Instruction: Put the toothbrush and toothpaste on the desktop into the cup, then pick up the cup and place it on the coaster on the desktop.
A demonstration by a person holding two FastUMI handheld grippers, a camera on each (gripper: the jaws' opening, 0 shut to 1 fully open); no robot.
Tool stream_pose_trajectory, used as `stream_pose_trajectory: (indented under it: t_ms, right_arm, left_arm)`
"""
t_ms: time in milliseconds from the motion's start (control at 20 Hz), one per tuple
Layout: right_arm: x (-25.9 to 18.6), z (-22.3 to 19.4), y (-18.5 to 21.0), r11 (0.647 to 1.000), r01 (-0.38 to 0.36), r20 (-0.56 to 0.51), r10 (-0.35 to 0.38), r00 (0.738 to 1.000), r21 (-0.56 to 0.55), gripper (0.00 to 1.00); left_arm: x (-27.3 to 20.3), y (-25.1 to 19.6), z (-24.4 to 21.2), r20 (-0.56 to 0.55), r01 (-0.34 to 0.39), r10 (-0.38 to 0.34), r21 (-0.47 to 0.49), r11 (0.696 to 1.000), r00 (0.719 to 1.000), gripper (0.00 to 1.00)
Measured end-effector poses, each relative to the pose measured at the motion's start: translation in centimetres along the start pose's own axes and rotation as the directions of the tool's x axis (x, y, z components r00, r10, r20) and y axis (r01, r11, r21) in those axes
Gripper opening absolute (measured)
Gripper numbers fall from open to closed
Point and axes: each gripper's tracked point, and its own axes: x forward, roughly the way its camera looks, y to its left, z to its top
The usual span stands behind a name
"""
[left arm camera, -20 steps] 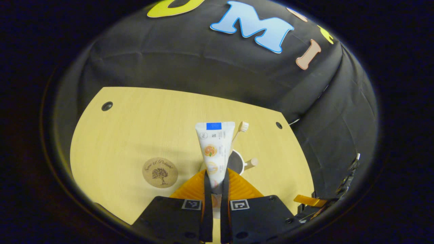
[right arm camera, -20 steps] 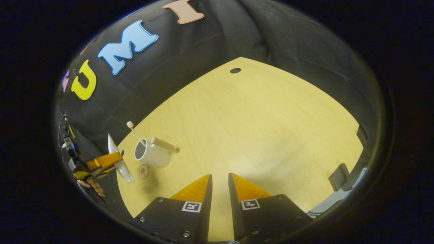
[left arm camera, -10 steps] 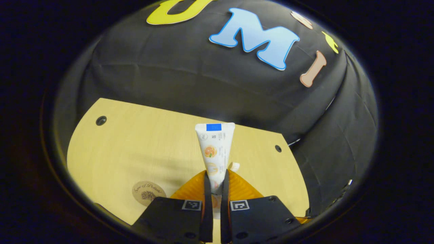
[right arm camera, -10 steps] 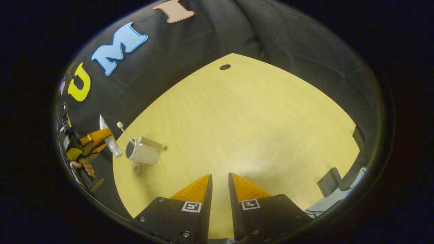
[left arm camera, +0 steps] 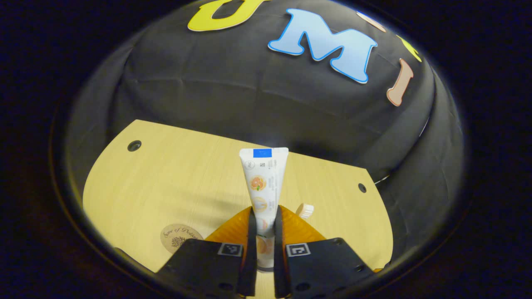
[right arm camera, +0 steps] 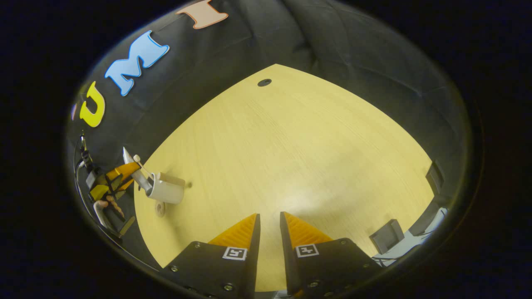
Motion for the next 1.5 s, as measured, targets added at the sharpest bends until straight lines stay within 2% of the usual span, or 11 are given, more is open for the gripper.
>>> stream_pose_trajectory:
  t_ms: [50,150,200,300,350,750,1150,1250,1300,1400,1500]
  right_arm:
    - [0.1,0.1,0.2,1.000,-0.006,-0.001,0.006,1.000,-0.007,0.28]
    - [0.3,0.1,0.7,1.000,-0.016,-0.003,0.016,1.000,-0.017,0.28]
    - [0.4,0.2,1.1,1.000,-0.023,-0.005,0.023,1.000,-0.022,0.28]
    - [0.7,0.1,2.6,0.998,-0.048,-0.011,0.048,0.999,-0.041,0.28]
    - [0.8,0.1,3.1,0.997,-0.056,-0.012,0.055,0.998,-0.047,0.28]
    - [2.1,0.5,8.3,0.975,-0.135,-0.032,0.132,0.991,-0.174,0.28]
    - [2.2,2.2,15.6,0.880,-0.210,-0.068,0.200,0.977,-0.425,0.28]
    - [2.5,2.6,18.3,0.833,-0.226,-0.095,0.207,0.974,-0.505,0.28]
    - [2.6,2.6,19.4,0.814,-0.244,-0.115,0.216,0.969,-0.527,0.36]
    - [3.2,2.6,21.2,0.763,-0.260,-0.143,0.217,0.966,-0.592,0.28]
    - [4.0,3.3,22.9,0.638,-0.251,-0.171,0.186,0.967,-0.728,0.28]
  left_arm:
    - [-0.3,-0.6,-0.4,-0.011,0.030,-0.030,-0.024,0.999,0.999,0.26]
    - [-0.1,-0.3,-0.1,0.005,0.009,-0.009,-0.020,1.000,1.000,0.55]
    - [-0.2,-0.1,0.3,0.014,0.002,-0.002,-0.009,1.000,1.000,0.56]
    - [-1.5,-0.5,1.6,0.039,0.000,-0.001,0.027,1.000,0.999,0.91]
    - [-2.2,-0.8,2.3,0.055,0.007,-0.009,0.036,0.999,0.998,0.97]
    - [-11.8,-0.6,7.4,0.179,0.039,-0.086,0.251,0.967,0.980,1.00]
    - [-18.7,4.7,4.3,0.158,0.029,-0.062,0.206,0.978,0.985,0.98]
    - [-19.8,5.6,3.3,0.151,0.025,-0.055,0.195,0.981,0.987,0.98]
    - [-20.3,5.9,2.8,0.143,0.027,-0.054,0.186,0.982,0.988,0.98]
    - [-21.4,6.5,1.6,0.133,0.026,-0.049,0.169,0.985,0.990,0.98]
    - [-22.0,7.3,-0.1,0.113,0.019,-0.037,0.157,0.987,0.993,0.98]
